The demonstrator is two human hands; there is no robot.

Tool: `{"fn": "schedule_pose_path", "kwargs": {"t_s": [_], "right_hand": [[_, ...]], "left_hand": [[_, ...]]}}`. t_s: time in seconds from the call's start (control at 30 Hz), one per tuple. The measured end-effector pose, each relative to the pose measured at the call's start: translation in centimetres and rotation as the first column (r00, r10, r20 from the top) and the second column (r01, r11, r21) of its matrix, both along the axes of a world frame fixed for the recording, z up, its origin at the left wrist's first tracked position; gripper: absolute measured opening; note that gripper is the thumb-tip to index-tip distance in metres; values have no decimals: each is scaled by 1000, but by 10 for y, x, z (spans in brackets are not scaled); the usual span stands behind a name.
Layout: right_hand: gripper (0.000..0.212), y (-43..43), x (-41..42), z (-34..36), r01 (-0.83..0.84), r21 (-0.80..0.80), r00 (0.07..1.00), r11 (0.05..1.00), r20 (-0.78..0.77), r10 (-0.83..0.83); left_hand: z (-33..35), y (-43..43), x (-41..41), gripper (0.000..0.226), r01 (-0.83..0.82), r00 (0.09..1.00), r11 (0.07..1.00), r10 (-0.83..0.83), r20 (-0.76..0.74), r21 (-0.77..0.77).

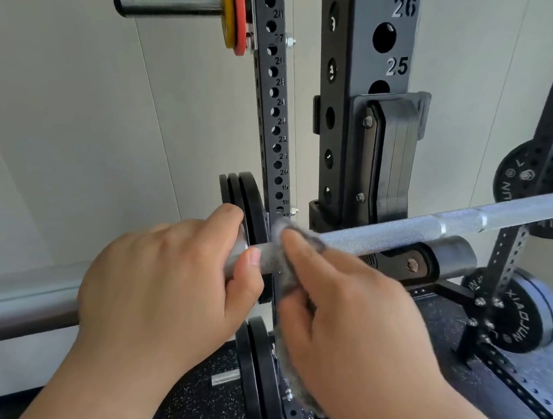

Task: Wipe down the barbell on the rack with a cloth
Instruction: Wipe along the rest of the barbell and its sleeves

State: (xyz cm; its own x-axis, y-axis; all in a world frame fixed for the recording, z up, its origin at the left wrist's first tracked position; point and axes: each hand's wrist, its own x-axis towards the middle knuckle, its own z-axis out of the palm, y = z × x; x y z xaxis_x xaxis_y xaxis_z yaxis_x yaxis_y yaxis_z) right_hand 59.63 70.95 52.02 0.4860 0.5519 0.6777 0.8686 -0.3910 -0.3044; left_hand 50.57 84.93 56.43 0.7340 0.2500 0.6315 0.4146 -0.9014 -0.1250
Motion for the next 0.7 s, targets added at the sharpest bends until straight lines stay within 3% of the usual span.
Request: {"fn": "schedule_pose_path", "kwargs": {"t_s": [0.1,0.2,0.27,0.47,0.7], "right_hand": [[51,0,-4,-2,-68,-61,998,996,6,69],[44,-18,12,0,-14,-46,999,999,-29,12],[50,-23,15,3,48,-18,998,999,-33,-48],[56,0,-3,-3,-133,-37,991,990,-17,133],[61,-13,10,0,-27,11,999,1000,-26,27]], "left_hand": [[0,-1,-1,34,2,1000,1000,-2,-15,-2],[0,0,-2,32,15,1000,1000,-15,-5,-5],[-3,1,-2,32,16,1000,1000,-16,8,-2],[-7,3,-1,37,13,1000,1000,-14,24,14],[-14,4,1,38,3,998,997,-8,67,72]]}}
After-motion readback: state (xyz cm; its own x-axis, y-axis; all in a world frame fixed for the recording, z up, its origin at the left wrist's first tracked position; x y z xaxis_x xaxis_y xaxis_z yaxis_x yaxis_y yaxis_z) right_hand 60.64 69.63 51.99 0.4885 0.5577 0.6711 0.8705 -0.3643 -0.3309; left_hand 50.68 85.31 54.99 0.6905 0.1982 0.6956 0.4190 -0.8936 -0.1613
